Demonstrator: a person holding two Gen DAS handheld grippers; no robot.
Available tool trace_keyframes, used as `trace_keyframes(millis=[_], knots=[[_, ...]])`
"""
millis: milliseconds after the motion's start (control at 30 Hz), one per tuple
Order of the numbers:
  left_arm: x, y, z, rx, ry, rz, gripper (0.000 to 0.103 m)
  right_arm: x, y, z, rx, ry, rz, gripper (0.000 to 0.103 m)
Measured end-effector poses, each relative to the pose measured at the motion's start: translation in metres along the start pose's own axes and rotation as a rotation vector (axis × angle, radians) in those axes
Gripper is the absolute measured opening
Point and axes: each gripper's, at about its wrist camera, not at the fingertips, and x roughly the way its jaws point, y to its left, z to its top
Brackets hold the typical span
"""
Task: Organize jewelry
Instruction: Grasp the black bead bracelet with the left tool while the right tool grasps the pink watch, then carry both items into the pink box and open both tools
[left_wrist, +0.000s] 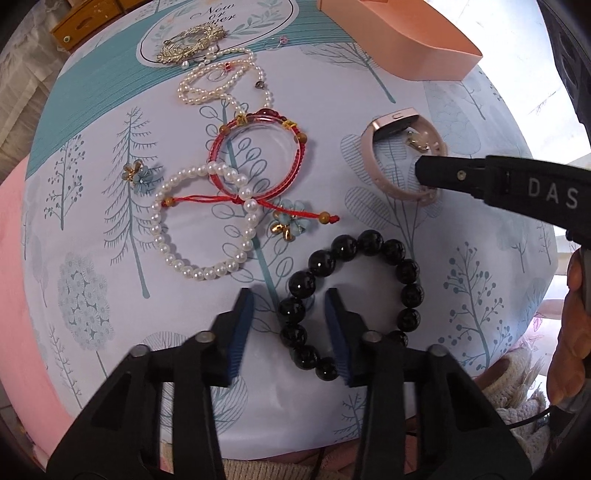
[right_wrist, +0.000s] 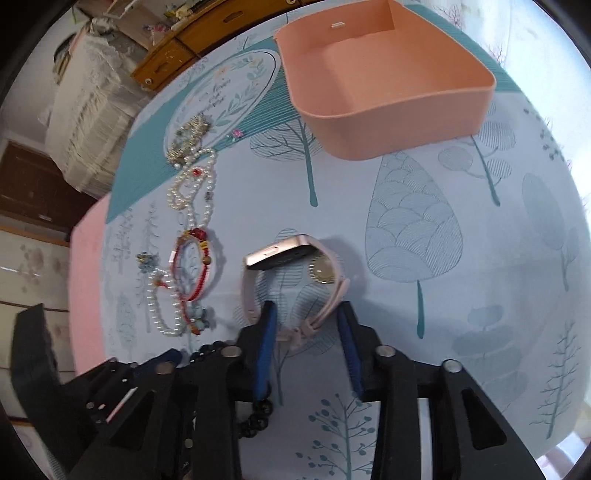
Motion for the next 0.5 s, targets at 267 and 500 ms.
trace_keyframes(millis=[267,500], knots=[[-0.007,0.006,0.016,-0.047,0.008,-0.079,0.012,-0.003,-0.003,0.008,0.065,0.012,0.112,0.01],[-0.072,0.009,0.04,-0.017,-0.116,-0.13,0.012,-0.059,-0.014,0.017,0.082,-0.083,0.201,0.01]])
